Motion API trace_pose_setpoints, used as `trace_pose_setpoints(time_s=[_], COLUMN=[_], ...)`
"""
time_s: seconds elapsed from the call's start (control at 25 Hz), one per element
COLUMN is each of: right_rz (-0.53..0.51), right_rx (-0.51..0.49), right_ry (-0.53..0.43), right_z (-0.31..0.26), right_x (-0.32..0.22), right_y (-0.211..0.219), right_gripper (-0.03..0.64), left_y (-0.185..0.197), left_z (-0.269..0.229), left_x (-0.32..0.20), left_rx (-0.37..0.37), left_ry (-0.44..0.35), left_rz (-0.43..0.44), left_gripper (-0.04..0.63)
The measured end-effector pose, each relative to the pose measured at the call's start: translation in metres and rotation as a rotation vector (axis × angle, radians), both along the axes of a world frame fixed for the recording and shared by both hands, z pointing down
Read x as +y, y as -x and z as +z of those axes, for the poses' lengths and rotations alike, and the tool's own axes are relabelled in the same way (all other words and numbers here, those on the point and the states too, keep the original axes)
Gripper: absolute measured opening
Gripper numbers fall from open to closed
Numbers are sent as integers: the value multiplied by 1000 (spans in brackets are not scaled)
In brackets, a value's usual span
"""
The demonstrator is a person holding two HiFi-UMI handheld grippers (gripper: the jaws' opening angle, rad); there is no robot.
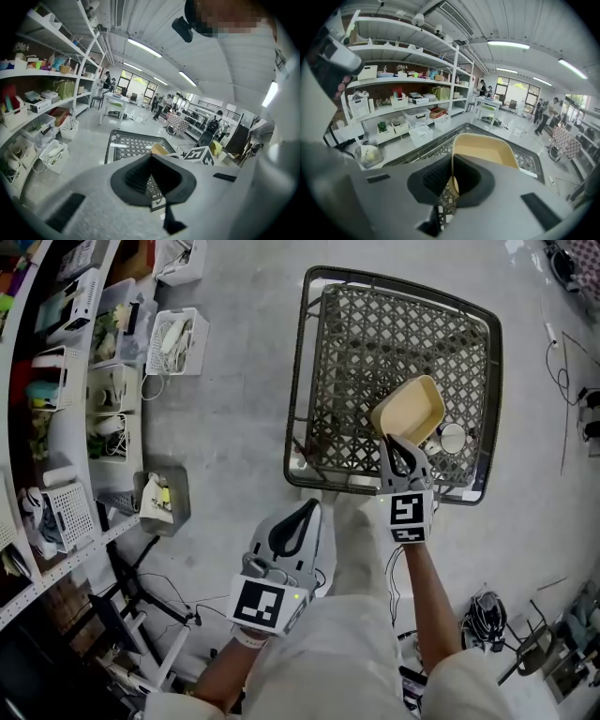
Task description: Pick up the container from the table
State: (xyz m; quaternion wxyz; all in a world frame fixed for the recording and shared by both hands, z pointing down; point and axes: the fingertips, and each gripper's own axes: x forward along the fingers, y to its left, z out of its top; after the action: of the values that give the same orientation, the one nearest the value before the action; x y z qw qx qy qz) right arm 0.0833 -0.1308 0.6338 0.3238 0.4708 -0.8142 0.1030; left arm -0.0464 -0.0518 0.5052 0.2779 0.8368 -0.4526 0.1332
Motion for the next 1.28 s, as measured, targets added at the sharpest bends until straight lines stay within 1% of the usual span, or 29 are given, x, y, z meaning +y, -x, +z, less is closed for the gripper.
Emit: trace_pose_setpoints(time_s=[0.24, 0.44, 0.76, 0.92, 1.08, 1.28], right_rz=[7, 23, 14, 29, 52, 77], right_rx=[-34, -57, -93, -138, -182, -206], right_ry=[-82, -162, -290, -346, -401, -442], right_z=[-56, -109, -192, -227, -259, -284], right_x=[11, 23, 55, 69, 81, 95], right_y=[1, 1, 2, 1, -3, -6], right_gripper=[26, 26, 27, 27, 28, 27], left_y=[3, 8, 10, 11, 8, 11], left_z=[-19, -42, -69, -81, -93, -104], left_x=[10, 15, 34, 40, 44, 45], left_rx=[1, 7, 20, 24, 24, 33], left_ry=[-36, -85, -128, -151, -178, -215], left_rz=[14, 23, 21, 21, 40, 40], left_gripper=[23, 23, 23, 23, 23, 23])
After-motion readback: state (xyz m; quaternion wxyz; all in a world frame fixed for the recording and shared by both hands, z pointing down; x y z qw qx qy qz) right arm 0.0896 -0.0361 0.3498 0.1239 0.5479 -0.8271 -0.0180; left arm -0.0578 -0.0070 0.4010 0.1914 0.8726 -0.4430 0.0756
